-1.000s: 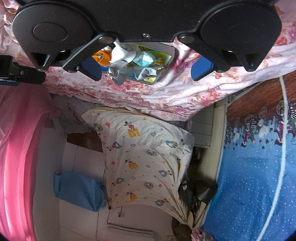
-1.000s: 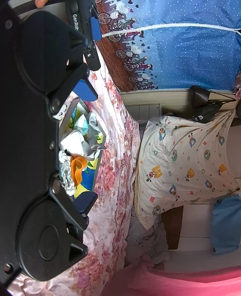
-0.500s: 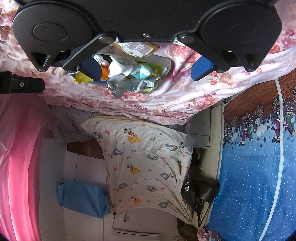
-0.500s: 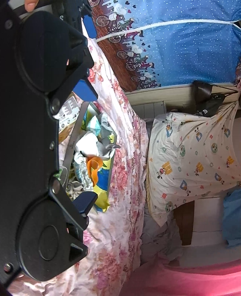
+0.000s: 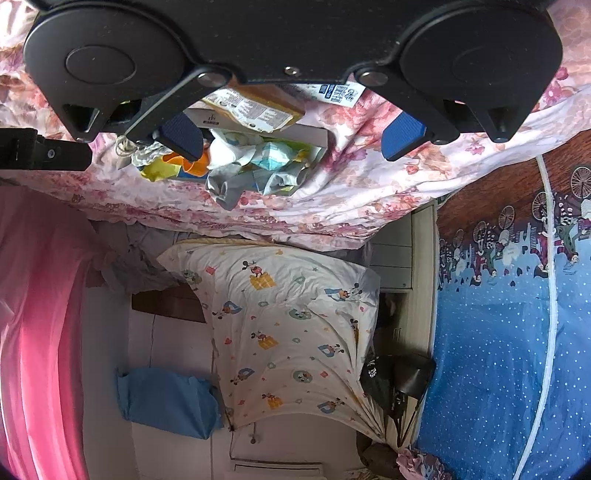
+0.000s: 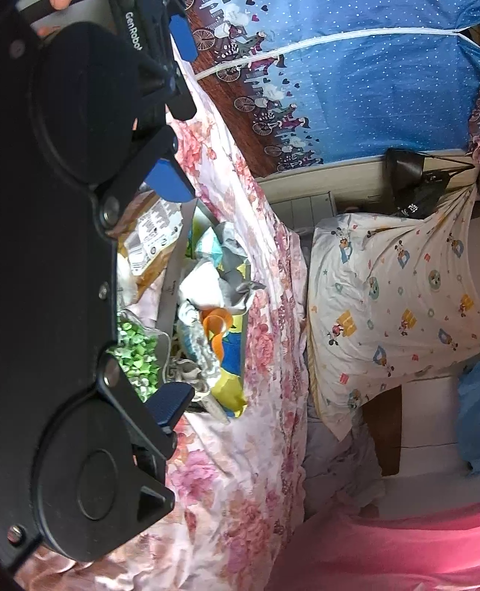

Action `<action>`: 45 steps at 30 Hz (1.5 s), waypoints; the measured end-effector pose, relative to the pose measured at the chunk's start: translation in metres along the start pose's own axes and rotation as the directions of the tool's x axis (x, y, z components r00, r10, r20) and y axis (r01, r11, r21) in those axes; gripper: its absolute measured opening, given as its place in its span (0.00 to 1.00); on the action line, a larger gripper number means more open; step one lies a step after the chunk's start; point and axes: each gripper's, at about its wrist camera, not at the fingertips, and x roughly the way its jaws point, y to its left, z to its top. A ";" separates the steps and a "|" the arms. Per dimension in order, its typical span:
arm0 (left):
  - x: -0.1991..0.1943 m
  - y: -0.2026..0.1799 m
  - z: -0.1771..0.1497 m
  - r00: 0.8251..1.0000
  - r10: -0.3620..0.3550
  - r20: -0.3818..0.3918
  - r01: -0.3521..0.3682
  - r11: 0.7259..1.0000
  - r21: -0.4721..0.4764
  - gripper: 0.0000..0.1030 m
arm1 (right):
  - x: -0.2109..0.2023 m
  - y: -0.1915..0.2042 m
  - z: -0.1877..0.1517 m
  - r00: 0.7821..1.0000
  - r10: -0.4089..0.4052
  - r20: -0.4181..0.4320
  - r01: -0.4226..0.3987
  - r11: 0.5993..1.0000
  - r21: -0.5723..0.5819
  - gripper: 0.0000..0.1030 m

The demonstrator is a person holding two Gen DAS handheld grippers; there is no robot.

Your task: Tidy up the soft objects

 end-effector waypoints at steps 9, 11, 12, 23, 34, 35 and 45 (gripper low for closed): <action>-0.007 0.001 -0.008 1.000 0.018 -0.009 -0.018 1.000 0.008 0.99 | -0.003 0.000 -0.008 1.000 -0.006 -0.015 0.006 1.000 0.010 0.99; -0.009 0.002 -0.008 1.000 0.021 -0.010 -0.021 1.000 0.005 0.99 | -0.005 0.000 -0.009 1.000 -0.006 -0.016 0.006 1.000 0.007 0.99; -0.009 0.003 -0.009 1.000 0.023 -0.011 -0.023 1.000 0.004 0.99 | -0.006 0.000 -0.009 1.000 -0.007 -0.017 0.007 1.000 0.007 0.99; -0.018 0.003 -0.016 0.999 0.034 -0.026 -0.034 0.999 0.015 0.99 | -0.018 0.000 -0.022 1.000 -0.016 -0.015 0.016 1.000 0.000 0.99; -0.023 0.001 -0.028 0.998 0.045 -0.049 -0.043 0.998 0.035 0.99 | -0.026 0.000 -0.031 1.000 -0.013 -0.017 0.013 1.000 0.015 0.99; -0.023 0.002 -0.029 0.998 0.047 -0.051 -0.045 0.998 0.033 0.99 | -0.027 0.001 -0.031 1.000 -0.014 -0.014 0.014 1.000 0.012 0.99; -0.032 0.003 -0.037 0.996 0.037 -0.083 -0.033 0.999 0.042 0.99 | -0.033 0.003 -0.039 1.000 -0.017 -0.025 0.017 1.000 -0.012 0.99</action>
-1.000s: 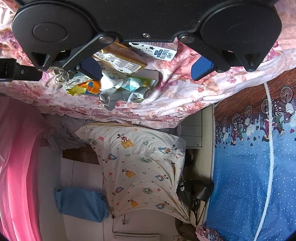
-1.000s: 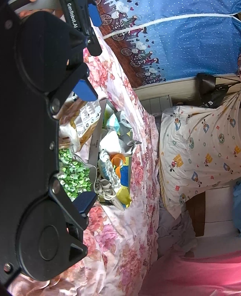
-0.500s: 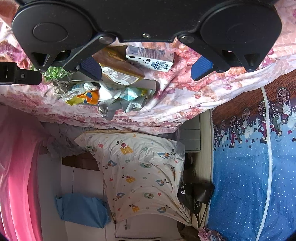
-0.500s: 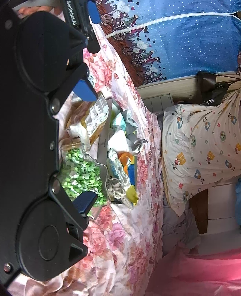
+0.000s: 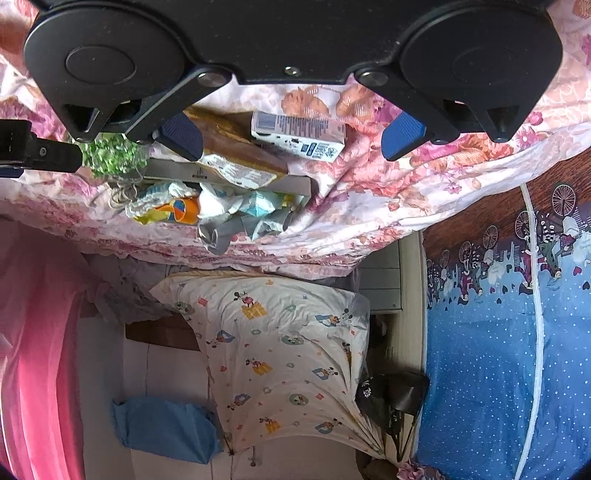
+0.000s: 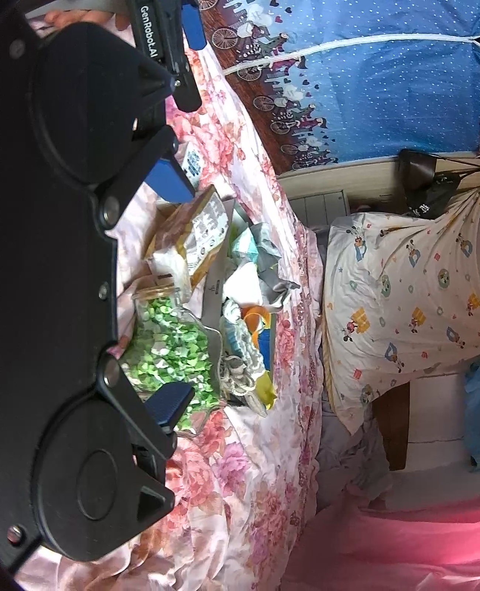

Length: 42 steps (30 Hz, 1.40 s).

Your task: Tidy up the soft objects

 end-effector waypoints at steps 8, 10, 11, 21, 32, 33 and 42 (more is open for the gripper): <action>-0.007 -0.002 -0.010 0.999 -0.005 -0.033 0.005 1.000 0.015 0.99 | -0.006 0.001 -0.008 1.000 -0.004 -0.029 0.005 1.000 0.031 0.99; -0.010 -0.001 -0.012 0.999 -0.003 -0.034 0.003 1.000 0.015 0.99 | -0.008 0.001 -0.012 0.999 -0.007 -0.035 0.008 0.999 0.031 0.99; -0.012 -0.001 -0.013 0.999 -0.002 -0.034 0.003 1.000 0.014 0.99 | -0.008 0.000 -0.013 0.999 -0.011 -0.038 0.012 1.000 0.028 0.99; -0.016 0.001 -0.018 0.999 -0.009 -0.051 0.009 1.000 0.003 0.99 | -0.016 -0.002 -0.022 0.998 -0.029 -0.060 0.031 0.999 0.033 0.99; -0.011 0.004 -0.020 0.998 -0.009 -0.063 0.008 1.000 -0.010 0.99 | -0.007 -0.003 -0.030 0.996 -0.028 -0.081 0.030 0.999 0.021 0.99; -0.010 0.003 -0.020 0.998 -0.010 -0.064 0.009 1.000 -0.007 0.99 | -0.006 -0.004 -0.030 0.996 -0.031 -0.085 0.033 0.999 0.024 0.99; -0.009 0.000 -0.023 0.997 -0.012 -0.077 0.013 1.000 0.007 0.99 | -0.001 -0.008 -0.034 0.995 -0.043 -0.095 0.045 0.999 0.027 0.99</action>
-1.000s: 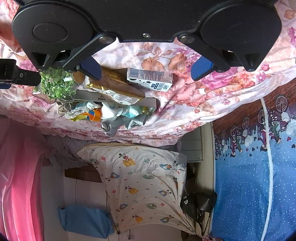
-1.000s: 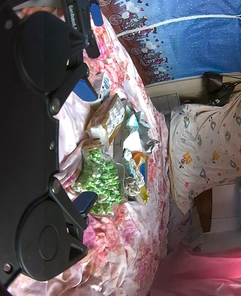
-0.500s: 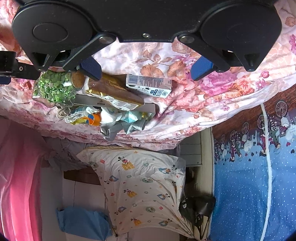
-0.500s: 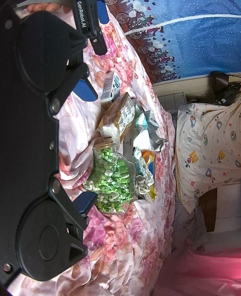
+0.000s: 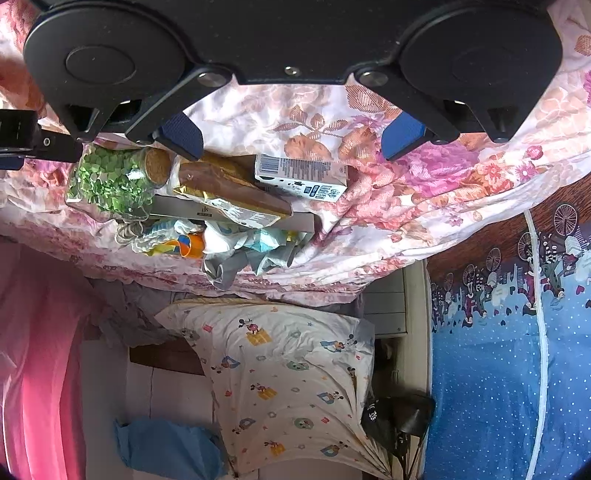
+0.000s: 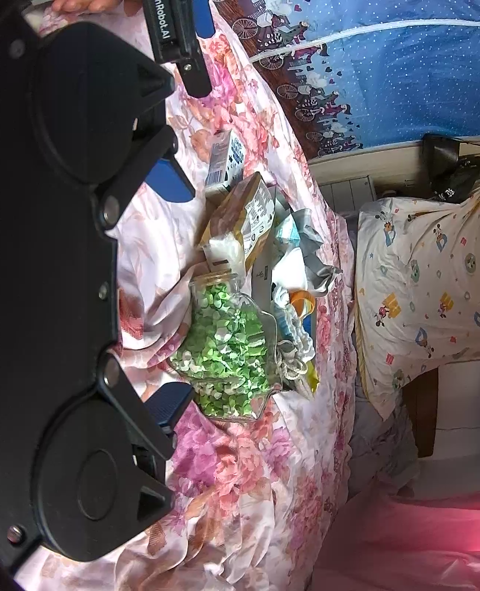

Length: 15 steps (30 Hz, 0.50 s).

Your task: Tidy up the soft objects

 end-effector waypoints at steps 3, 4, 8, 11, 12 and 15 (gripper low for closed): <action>0.000 0.000 0.000 1.000 0.000 0.000 0.000 1.000 0.002 0.99 | -0.001 0.001 0.000 1.000 -0.005 0.002 0.005 1.000 0.002 0.99; 0.000 -0.001 0.000 1.000 0.000 -0.001 0.000 1.000 0.004 0.99 | -0.001 0.000 0.000 1.000 -0.005 0.003 0.005 1.000 0.002 0.99; 0.001 -0.001 0.000 1.000 -0.002 -0.003 0.002 1.000 0.009 0.99 | -0.001 0.000 0.000 1.000 -0.008 0.003 0.008 1.000 0.002 0.99; 0.000 -0.001 -0.001 1.000 -0.001 0.000 0.001 1.000 0.011 0.99 | -0.002 0.000 0.000 1.000 -0.009 0.003 0.009 1.000 0.003 0.99; 0.001 -0.001 -0.001 1.000 -0.001 0.000 0.001 1.000 0.011 0.99 | -0.002 0.000 0.000 1.000 -0.009 0.003 0.009 1.000 0.002 0.99; 0.001 -0.001 -0.001 1.000 -0.001 -0.001 0.001 1.000 0.011 0.99 | -0.002 0.000 -0.001 1.000 -0.009 0.003 0.009 1.000 0.003 0.99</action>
